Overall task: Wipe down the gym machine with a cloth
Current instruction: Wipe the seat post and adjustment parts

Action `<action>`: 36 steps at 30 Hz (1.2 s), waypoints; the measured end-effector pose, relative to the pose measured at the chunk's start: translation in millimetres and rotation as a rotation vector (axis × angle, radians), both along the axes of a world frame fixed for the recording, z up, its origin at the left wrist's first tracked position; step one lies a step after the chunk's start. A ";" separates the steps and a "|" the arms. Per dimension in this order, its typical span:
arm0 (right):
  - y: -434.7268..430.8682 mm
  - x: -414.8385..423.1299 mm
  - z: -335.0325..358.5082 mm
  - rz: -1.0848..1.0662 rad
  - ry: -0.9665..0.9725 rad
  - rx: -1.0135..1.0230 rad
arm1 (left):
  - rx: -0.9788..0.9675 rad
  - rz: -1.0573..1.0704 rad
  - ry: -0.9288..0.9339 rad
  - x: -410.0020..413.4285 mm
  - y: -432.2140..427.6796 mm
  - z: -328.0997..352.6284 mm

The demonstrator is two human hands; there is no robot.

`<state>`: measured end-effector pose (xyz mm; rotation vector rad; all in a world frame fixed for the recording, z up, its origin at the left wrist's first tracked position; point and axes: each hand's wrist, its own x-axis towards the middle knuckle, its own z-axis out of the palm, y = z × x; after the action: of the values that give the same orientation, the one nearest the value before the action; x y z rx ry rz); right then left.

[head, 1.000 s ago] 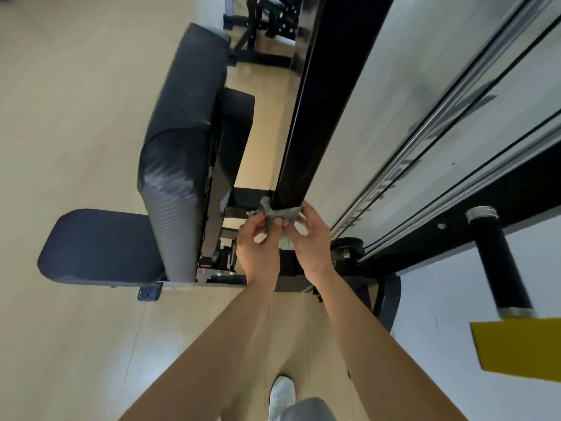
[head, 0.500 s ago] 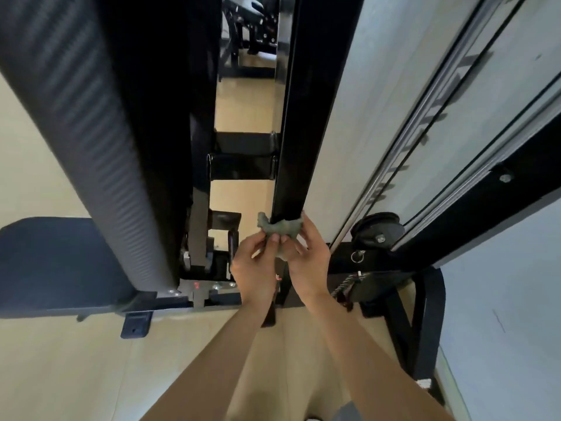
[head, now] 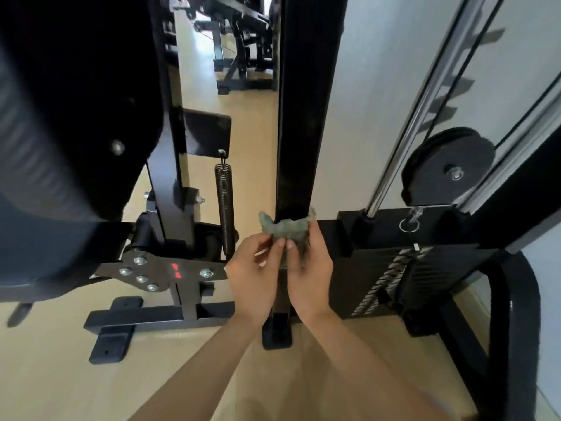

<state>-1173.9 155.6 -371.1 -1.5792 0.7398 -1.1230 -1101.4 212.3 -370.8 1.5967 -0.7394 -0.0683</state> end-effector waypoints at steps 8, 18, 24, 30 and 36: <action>4.8 -5.6 -93.3 -0.050 0.222 -0.062 | 0.151 0.026 -0.082 -5.5 6.6 -81.9; 4.8 -6.9 -139.3 -0.098 0.378 -0.057 | 0.309 -0.012 -0.065 -2.5 8.9 -121.0; 2.9 -18.0 -177.1 0.017 0.443 0.133 | 0.342 -0.099 0.041 5.9 9.9 -160.4; -4.7 -15.9 -211.1 0.097 0.540 0.264 | 0.319 -0.181 0.252 8.0 9.7 -219.3; 0.2 -14.3 -249.0 0.175 0.620 0.416 | 0.398 -0.216 0.304 6.9 9.1 -265.9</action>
<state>-1188.2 155.8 -620.1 -1.5892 1.1288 -0.3031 -1094.5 221.4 -636.8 1.8195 -0.6828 -0.6363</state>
